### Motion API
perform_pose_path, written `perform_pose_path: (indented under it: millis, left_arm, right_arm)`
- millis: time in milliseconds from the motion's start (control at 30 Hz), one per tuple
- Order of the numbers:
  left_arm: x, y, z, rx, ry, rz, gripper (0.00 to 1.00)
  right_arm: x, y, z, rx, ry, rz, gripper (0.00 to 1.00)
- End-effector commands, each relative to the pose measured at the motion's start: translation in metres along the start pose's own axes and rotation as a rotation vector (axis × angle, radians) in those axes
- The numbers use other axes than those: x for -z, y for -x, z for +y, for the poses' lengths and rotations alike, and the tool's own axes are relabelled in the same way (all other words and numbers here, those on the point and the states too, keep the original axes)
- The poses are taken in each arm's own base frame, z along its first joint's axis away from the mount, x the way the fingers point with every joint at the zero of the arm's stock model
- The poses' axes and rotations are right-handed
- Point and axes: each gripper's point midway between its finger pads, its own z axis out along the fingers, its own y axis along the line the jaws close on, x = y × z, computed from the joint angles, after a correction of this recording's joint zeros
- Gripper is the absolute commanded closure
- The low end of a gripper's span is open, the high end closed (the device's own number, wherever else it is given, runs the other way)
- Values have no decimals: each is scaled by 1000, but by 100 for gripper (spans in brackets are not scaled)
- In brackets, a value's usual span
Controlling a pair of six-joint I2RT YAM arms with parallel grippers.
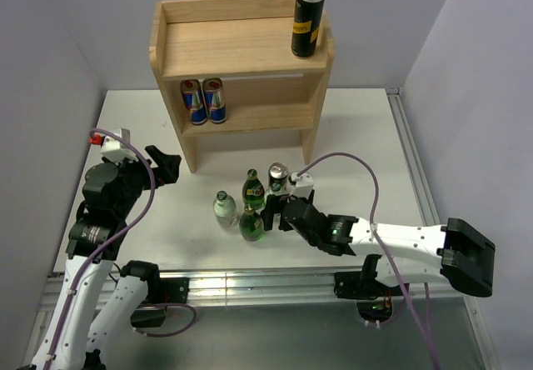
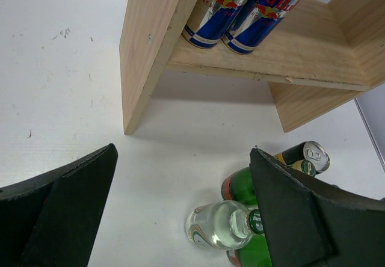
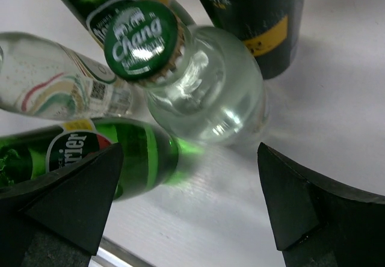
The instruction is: Place and organize the beverage onto the shelf
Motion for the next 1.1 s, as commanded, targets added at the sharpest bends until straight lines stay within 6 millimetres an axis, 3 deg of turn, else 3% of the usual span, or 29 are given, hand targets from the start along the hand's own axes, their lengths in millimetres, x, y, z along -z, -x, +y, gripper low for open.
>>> perform_pose_path:
  millis: [0,267,600,1067]
  left_arm:
    - [-1,9,-6,-14,-29,-26,1]
    - [-1,10,-7,-17,-35,-25,1]
    - [0,10,-9,-16,-46,-27,1]
    - [1,10,-9,-19,-50,-29,1]
  right_arm:
    - [-13,16,15,-58,33,-104,0]
    - [-40,12,-1,-46,-78,-174,0]
    - [-53,14,-25,-65,-201,-276,0]
    - [-72,17,-27,-26,-264,-334,0]
